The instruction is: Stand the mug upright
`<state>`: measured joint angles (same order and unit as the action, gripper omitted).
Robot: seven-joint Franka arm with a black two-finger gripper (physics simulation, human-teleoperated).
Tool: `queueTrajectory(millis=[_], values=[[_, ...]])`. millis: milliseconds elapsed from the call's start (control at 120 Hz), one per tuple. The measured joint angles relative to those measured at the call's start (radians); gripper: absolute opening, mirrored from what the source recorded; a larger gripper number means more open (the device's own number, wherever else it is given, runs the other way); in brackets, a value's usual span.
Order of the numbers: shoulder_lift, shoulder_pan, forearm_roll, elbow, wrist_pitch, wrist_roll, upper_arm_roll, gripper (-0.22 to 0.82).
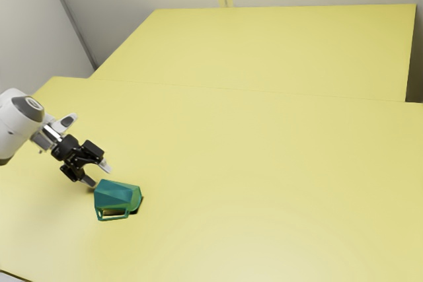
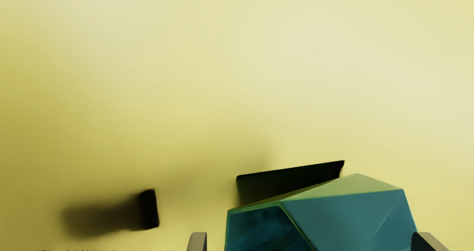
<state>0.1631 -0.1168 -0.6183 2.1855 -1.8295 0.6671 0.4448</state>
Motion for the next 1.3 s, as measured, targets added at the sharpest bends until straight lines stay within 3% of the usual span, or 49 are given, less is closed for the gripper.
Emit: queueTrajectory(millis=[292, 542, 900, 1133, 1300], values=[[-0.04, -0.001, -0.003, 0.059, 0.008, 0.028, 0.0, 0.58], [-0.056, 0.007, -0.019, 0.078, 0.015, 0.034, 0.0, 0.3], [-0.058, 0.029, -0.066, 0.092, 0.02, 0.042, -0.001, 0.19], [-0.076, 0.039, -0.081, 0.097, 0.019, 0.044, -0.002, -0.05], [-0.115, 0.086, -0.096, 0.097, 0.025, 0.043, -0.001, -0.13]])
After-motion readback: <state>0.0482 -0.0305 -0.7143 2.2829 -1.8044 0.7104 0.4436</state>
